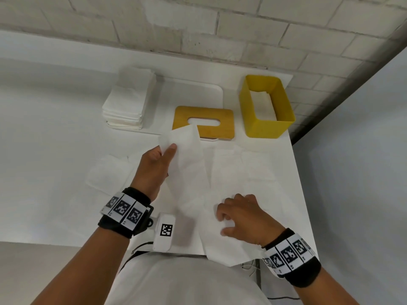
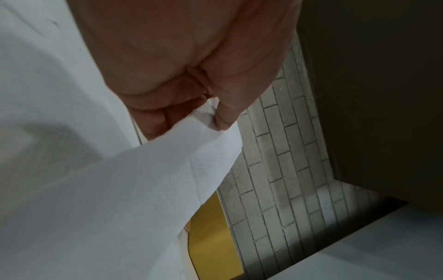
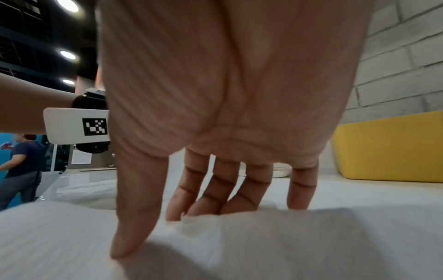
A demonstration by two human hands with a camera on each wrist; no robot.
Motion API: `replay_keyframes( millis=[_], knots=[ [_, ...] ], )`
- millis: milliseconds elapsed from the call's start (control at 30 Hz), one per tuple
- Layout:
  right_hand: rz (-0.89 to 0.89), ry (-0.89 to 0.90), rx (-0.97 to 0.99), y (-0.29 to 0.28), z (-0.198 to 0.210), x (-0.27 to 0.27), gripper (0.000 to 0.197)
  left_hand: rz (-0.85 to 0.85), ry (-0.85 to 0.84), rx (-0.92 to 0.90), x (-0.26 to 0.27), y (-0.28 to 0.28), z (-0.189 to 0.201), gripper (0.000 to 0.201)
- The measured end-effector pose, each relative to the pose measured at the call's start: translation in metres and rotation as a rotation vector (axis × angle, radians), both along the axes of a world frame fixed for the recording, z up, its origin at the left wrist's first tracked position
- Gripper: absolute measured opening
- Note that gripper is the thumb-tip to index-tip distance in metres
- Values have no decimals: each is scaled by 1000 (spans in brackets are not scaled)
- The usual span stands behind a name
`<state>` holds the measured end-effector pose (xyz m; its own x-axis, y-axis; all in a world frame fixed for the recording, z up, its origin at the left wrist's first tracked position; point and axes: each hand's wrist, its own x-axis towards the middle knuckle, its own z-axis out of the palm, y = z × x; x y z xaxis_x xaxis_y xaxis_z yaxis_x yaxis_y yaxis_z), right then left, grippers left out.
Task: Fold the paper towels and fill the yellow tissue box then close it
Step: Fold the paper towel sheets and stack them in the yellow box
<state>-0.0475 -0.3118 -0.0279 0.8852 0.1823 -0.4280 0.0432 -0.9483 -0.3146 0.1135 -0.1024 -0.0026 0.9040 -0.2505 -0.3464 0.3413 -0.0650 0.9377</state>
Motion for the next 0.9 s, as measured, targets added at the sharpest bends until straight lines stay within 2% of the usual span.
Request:
replay_keyframes(
  millis=[67,267,333,400,500,633,700,767,900],
  knots=[
    [17,33,-1,-1,0,5,23,-24,2,18,1,-4,2,24],
    [21,81,56,-6,0,13,19,-39,0,60,1,-11,4,43],
    [-24,84,137,-9,5,16,19,-51,-8,71,1,-14,4,34],
    [-128,119,260,-14,14,21,17,-61,-14,82,2,-17,5,25],
    [-301,134,469,-28,23,29,21,-62,-5,51,3,-22,8,23],
    [-533,35,857,-40,38,42,20,-49,18,31,6,-29,16,34],
    [-639,-36,1012,-42,50,47,34,-53,34,5,6,-33,21,42],
    [-672,-123,1135,-42,67,50,40,-85,45,-22,7,-37,27,47],
    [-654,-258,1441,-38,95,56,41,-165,71,-131,3,-41,40,31]
  ],
)
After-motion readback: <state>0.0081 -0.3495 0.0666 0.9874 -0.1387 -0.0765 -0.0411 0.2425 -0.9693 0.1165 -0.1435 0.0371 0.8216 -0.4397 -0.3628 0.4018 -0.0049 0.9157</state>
